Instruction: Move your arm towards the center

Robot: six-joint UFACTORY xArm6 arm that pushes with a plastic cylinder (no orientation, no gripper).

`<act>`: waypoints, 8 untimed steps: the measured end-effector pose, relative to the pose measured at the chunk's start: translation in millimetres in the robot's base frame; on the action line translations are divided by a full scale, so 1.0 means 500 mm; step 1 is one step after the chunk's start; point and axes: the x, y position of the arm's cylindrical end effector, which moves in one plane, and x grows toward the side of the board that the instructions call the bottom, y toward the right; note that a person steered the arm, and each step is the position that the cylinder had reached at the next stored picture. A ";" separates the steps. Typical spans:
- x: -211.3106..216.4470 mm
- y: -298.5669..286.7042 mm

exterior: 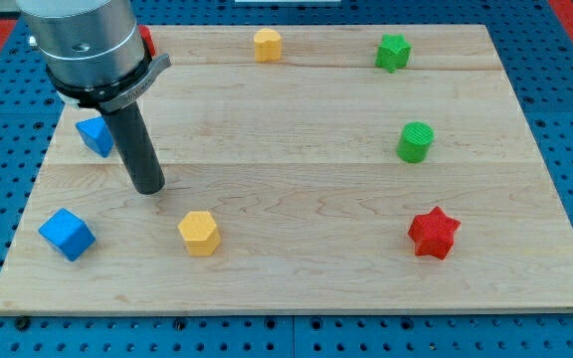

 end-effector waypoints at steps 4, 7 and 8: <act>0.003 -0.042; -0.011 -0.060; -0.030 0.029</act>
